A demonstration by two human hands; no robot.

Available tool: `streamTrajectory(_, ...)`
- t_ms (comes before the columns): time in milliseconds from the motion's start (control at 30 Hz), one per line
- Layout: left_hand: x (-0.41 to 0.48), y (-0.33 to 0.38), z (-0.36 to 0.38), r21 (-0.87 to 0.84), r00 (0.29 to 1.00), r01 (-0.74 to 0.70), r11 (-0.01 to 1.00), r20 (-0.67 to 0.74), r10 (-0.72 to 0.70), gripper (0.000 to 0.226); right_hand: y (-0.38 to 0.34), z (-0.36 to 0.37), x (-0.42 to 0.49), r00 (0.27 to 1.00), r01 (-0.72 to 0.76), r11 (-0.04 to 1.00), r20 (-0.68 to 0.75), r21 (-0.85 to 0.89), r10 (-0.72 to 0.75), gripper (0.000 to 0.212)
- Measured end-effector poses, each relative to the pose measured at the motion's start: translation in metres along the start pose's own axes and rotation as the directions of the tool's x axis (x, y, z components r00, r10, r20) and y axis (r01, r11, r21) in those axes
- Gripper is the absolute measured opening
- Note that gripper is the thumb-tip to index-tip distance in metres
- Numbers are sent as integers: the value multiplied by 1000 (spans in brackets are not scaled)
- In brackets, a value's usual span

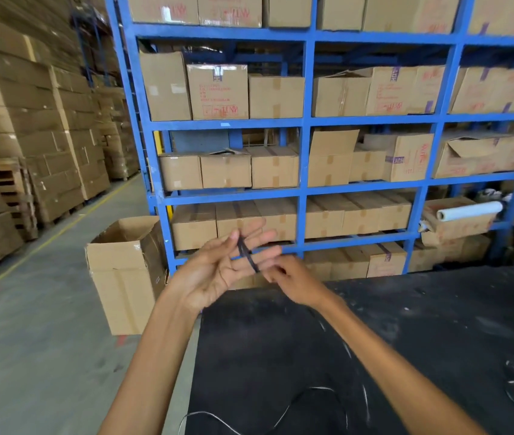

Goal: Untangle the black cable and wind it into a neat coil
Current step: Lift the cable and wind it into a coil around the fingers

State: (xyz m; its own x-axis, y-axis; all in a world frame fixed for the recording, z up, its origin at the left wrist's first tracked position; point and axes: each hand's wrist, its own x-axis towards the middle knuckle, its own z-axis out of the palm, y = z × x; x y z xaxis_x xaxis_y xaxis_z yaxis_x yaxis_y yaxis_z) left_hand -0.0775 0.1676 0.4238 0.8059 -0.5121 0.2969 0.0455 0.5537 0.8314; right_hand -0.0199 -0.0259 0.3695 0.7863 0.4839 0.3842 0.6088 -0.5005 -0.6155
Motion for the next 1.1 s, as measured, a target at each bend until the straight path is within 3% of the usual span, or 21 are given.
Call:
streamTrajectory(133,9,27,-31,148,926,-107,983,-344,153,37,0,28,-29,996,49,997,73,64,-54,47)
streamTrajectory(233,6,35,-43,351,850,-2,936,-493,187,25,-9,17,-37,985,126,992,120,-32,-121,43)
streamTrajectory(333,-2,24,-43,431,851,144,891,-514,111,29,-35,-14,-32,977,208,951,90,-230,-193,31)
streamTrajectory(467,-8,-8,-28,342,890,309,887,-434,-142,33,-66,-58,-4,944,282,859,-40,-427,-329,15)
streamTrajectory(567,-11,-20,-7,135,929,337,932,-210,-305,43,-71,-81,20,949,291,907,-26,-305,-314,16)
streamTrajectory(700,-8,-20,12,-123,970,243,962,6,-244,45,-53,-86,40,976,219,969,16,-116,-218,14)
streamTrajectory(800,-6,-9,9,-325,991,126,937,4,-132,47,-34,-62,39,980,192,978,62,-78,-187,15)
streamTrajectory(867,-2,7,1,-432,994,17,902,-90,-62,48,-22,-38,28,986,137,988,109,-75,-129,26)
streamTrajectory(933,6,26,-12,-431,971,-89,898,-238,-18,51,-15,-12,15,980,127,986,166,-106,-108,28)
streamTrajectory(1000,13,37,-26,-322,928,-120,939,-373,-10,52,-16,8,1,975,128,988,195,-83,-110,30)
streamTrajectory(1100,18,36,-41,-10,810,-73,997,-584,53,47,-25,19,-16,956,181,975,257,-132,-142,24)
